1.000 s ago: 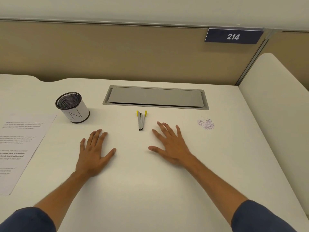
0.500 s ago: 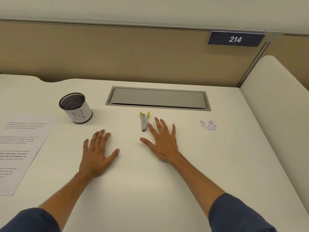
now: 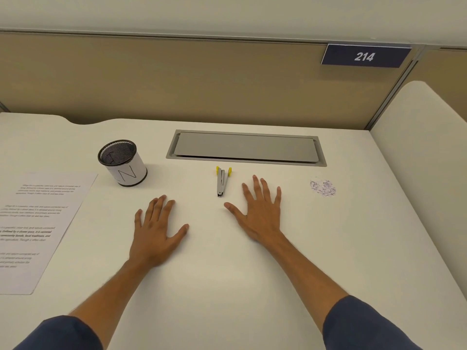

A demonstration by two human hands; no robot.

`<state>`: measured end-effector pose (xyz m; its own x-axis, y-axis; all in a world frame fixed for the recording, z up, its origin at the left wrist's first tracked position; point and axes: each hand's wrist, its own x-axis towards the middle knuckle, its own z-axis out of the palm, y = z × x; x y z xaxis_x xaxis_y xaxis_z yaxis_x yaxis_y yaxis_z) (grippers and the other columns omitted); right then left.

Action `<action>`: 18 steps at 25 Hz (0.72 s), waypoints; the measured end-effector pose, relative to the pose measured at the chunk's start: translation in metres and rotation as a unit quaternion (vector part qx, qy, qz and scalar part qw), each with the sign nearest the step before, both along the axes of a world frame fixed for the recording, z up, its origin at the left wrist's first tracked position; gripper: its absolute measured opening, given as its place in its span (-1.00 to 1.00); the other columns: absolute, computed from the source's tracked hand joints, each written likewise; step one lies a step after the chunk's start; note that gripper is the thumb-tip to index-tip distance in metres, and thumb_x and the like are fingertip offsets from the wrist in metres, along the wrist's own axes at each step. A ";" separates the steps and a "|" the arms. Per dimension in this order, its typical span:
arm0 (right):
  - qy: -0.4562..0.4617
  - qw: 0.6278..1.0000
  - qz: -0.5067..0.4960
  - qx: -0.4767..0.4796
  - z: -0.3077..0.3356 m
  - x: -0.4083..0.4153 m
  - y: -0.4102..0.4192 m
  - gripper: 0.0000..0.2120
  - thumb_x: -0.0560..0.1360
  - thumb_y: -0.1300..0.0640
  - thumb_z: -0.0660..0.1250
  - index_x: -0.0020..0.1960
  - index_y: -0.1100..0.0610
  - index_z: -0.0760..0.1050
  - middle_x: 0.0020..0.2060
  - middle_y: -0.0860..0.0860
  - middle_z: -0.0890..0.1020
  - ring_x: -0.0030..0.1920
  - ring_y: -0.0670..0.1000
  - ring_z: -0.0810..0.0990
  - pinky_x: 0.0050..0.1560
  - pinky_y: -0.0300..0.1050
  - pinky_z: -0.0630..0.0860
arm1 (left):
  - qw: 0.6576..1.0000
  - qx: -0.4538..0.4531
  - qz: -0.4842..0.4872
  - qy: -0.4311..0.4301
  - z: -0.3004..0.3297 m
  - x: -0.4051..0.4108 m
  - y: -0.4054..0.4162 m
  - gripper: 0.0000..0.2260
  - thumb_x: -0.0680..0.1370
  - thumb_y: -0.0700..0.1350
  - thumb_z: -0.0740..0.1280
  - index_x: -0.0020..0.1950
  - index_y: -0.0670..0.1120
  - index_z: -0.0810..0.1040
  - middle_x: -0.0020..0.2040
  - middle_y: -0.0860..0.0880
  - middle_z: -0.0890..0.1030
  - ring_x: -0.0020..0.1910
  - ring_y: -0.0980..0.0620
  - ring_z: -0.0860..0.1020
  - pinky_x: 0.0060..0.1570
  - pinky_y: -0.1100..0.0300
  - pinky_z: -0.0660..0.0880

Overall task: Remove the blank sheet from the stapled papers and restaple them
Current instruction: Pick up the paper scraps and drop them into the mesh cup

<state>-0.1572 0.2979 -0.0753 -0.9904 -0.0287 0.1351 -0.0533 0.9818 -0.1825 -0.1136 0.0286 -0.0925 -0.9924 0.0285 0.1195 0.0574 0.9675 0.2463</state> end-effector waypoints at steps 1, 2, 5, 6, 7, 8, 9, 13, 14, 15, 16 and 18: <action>-0.003 1.000 -0.026 -0.001 -0.001 0.003 0.010 -0.15 0.42 -0.51 -0.23 0.52 -0.05 0.19 0.57 -0.01 0.05 0.56 0.02 -0.05 0.48 0.25 -0.25 | 1.000 0.002 -0.001 0.001 0.000 0.000 0.000 -0.28 0.47 0.37 -0.01 0.53 0.01 0.21 0.58 0.01 0.15 0.56 0.01 0.04 0.49 -0.12 -0.06; -0.007 0.999 -0.051 -0.001 -0.002 0.006 0.021 -0.16 0.42 -0.51 -0.22 0.53 -0.05 0.17 0.57 -0.01 0.03 0.56 0.02 -0.07 0.48 0.25 -0.25 | 1.000 0.003 -0.001 0.000 0.000 0.000 0.000 -0.28 0.47 0.37 -0.01 0.52 0.01 0.22 0.58 0.00 0.16 0.56 0.01 0.04 0.49 -0.12 -0.06; -0.021 0.994 -0.108 0.004 -0.003 0.010 0.058 -0.16 0.43 -0.51 -0.21 0.54 -0.06 0.13 0.57 -0.01 0.00 0.56 0.02 -0.10 0.48 0.26 -0.24 | 1.000 0.004 0.000 0.001 0.000 0.001 0.002 -0.27 0.46 0.38 -0.02 0.53 0.01 0.22 0.58 0.00 0.15 0.56 0.00 0.04 0.49 -0.12 -0.06; -0.026 0.992 -0.122 0.007 -0.002 0.008 0.069 -0.16 0.42 -0.51 -0.21 0.54 -0.06 0.12 0.57 -0.01 -0.01 0.56 0.03 -0.10 0.47 0.26 -0.25 | 1.000 0.005 0.001 0.001 0.001 0.001 0.002 -0.27 0.46 0.38 -0.02 0.53 0.01 0.22 0.58 0.00 0.16 0.56 0.00 0.04 0.49 -0.12 -0.06; -0.032 0.990 -0.136 0.009 -0.001 0.006 0.078 -0.15 0.42 -0.51 -0.23 0.55 -0.05 0.11 0.57 0.00 -0.01 0.56 0.03 -0.11 0.47 0.26 -0.25 | 1.000 0.006 0.000 0.000 0.001 0.001 0.002 -0.27 0.46 0.38 -0.02 0.52 0.01 0.22 0.58 0.00 0.16 0.56 0.00 0.04 0.49 -0.12 -0.06; -0.035 0.988 -0.153 0.010 0.000 0.003 0.087 -0.13 0.41 -0.52 -0.25 0.55 -0.04 0.10 0.57 0.01 -0.01 0.56 0.03 -0.11 0.47 0.27 -0.25 | 1.000 0.006 0.000 -0.002 0.002 0.001 0.002 -0.27 0.46 0.38 -0.02 0.52 0.01 0.22 0.58 0.00 0.16 0.56 0.00 0.04 0.49 -0.11 -0.06; -0.032 0.986 -0.165 0.011 0.001 0.001 0.093 -0.11 0.41 -0.51 -0.27 0.55 -0.01 0.10 0.57 0.02 -0.01 0.56 0.03 -0.10 0.47 0.27 -0.25 | 1.000 0.005 -0.001 -0.002 0.002 0.001 0.001 -0.27 0.46 0.38 -0.02 0.52 0.01 0.22 0.58 0.00 0.15 0.56 0.00 0.04 0.49 -0.11 -0.06; -0.020 0.998 -0.044 0.043 0.005 0.004 0.090 -0.12 0.42 -0.50 -0.24 0.55 0.01 0.10 0.57 -0.01 0.00 0.56 -0.01 -0.09 0.49 0.26 -0.23 | 1.000 0.003 -0.002 0.003 0.002 0.001 0.002 -0.28 0.46 0.38 -0.03 0.52 0.01 0.22 0.58 0.00 0.16 0.56 0.00 0.05 0.49 -0.11 -0.06; -0.030 0.998 -0.007 0.055 0.005 0.005 0.089 -0.13 0.42 -0.50 -0.25 0.55 -0.02 0.09 0.57 -0.04 -0.01 0.56 -0.03 -0.10 0.49 0.26 -0.23 | 1.000 0.004 -0.001 0.003 0.002 0.001 0.002 -0.27 0.46 0.38 -0.02 0.52 0.00 0.23 0.58 0.00 0.16 0.56 0.00 0.05 0.49 -0.11 -0.06; -0.039 0.997 0.005 0.062 0.006 0.004 0.091 -0.13 0.41 -0.51 -0.26 0.55 -0.04 0.08 0.57 -0.06 -0.03 0.56 -0.04 -0.12 0.49 0.25 -0.24 | 1.000 0.006 -0.002 0.003 0.002 0.001 0.002 -0.27 0.46 0.37 -0.02 0.52 0.00 0.23 0.57 0.00 0.16 0.56 0.00 0.05 0.49 -0.11 -0.06; -0.044 0.997 -0.010 0.064 0.006 0.000 0.097 -0.13 0.41 -0.51 -0.26 0.56 -0.04 0.06 0.57 -0.05 -0.04 0.56 -0.04 -0.13 0.49 0.24 -0.26 | 1.000 0.008 -0.001 0.004 0.002 0.001 0.003 -0.28 0.46 0.37 -0.01 0.52 0.00 0.23 0.57 0.00 0.16 0.56 0.00 0.05 0.49 -0.12 -0.06; -0.042 0.994 -0.075 0.066 0.007 -0.006 0.113 -0.11 0.42 -0.51 -0.25 0.55 0.02 0.07 0.57 -0.02 0.00 0.56 -0.02 -0.11 0.48 0.23 -0.28 | 1.000 0.008 -0.002 0.006 0.001 0.001 0.001 -0.28 0.47 0.37 0.00 0.52 0.00 0.23 0.57 0.00 0.17 0.56 0.00 0.05 0.49 -0.12 -0.05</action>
